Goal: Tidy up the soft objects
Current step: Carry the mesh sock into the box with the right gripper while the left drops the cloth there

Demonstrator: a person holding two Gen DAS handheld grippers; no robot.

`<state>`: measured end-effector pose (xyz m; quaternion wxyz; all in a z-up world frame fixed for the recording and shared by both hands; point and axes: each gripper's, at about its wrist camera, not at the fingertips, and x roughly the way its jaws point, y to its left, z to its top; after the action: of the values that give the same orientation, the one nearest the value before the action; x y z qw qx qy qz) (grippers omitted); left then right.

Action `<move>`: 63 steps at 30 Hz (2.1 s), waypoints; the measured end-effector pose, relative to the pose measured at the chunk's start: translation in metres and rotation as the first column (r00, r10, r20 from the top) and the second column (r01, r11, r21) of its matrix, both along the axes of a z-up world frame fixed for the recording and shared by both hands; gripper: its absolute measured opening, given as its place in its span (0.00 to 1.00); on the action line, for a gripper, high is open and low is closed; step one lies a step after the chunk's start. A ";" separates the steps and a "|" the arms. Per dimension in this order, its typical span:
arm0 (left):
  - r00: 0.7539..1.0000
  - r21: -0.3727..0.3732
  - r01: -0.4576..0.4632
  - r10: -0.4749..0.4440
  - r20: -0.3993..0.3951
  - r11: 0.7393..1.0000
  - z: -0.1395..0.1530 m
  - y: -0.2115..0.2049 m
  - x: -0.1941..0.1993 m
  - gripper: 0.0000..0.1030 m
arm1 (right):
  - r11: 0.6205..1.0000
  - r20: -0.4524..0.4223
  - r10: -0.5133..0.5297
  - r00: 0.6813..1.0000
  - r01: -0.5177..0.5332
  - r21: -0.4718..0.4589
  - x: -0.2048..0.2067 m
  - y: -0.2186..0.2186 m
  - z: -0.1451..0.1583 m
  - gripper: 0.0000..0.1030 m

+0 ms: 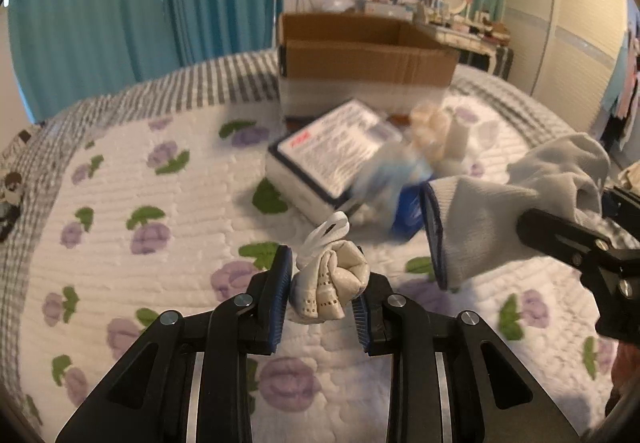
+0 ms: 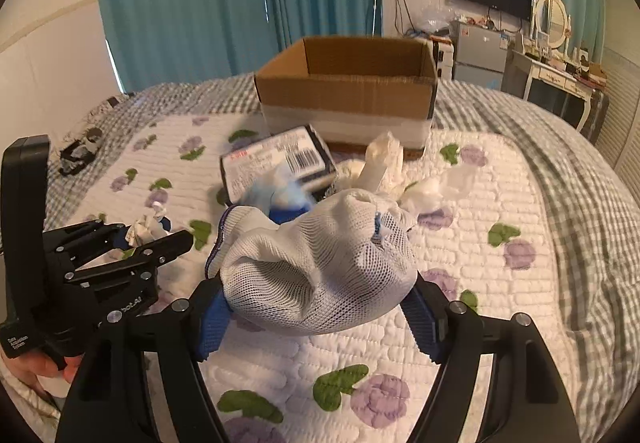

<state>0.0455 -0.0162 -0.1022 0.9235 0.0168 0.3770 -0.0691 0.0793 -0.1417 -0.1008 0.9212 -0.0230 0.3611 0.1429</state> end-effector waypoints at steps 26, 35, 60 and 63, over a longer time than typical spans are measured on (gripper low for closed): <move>0.969 0.027 0.090 -0.094 0.228 0.996 0.156 -0.034 0.096 0.27 | 0.995 0.145 0.022 0.989 -0.035 0.089 0.109 -0.038 0.159 0.72; 0.982 0.025 0.129 -0.132 0.136 0.991 0.102 -0.049 0.217 0.27 | 0.997 0.066 0.008 0.998 -0.013 0.074 0.226 -0.032 0.110 0.72; 0.968 0.119 0.024 -0.053 0.247 0.993 0.185 -0.047 0.159 0.61 | 1.000 0.221 -0.026 0.975 0.022 0.021 0.168 -0.053 0.189 0.91; 0.948 0.060 -0.005 -0.015 0.318 0.998 0.233 -0.034 0.115 0.74 | 1.000 0.276 -0.024 0.961 0.025 0.000 0.125 -0.054 0.235 0.92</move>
<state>0.1608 -0.0504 0.1313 0.9711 0.0562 0.2248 -0.0565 0.2046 -0.1961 0.1341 0.9642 -0.0397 0.2297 0.1264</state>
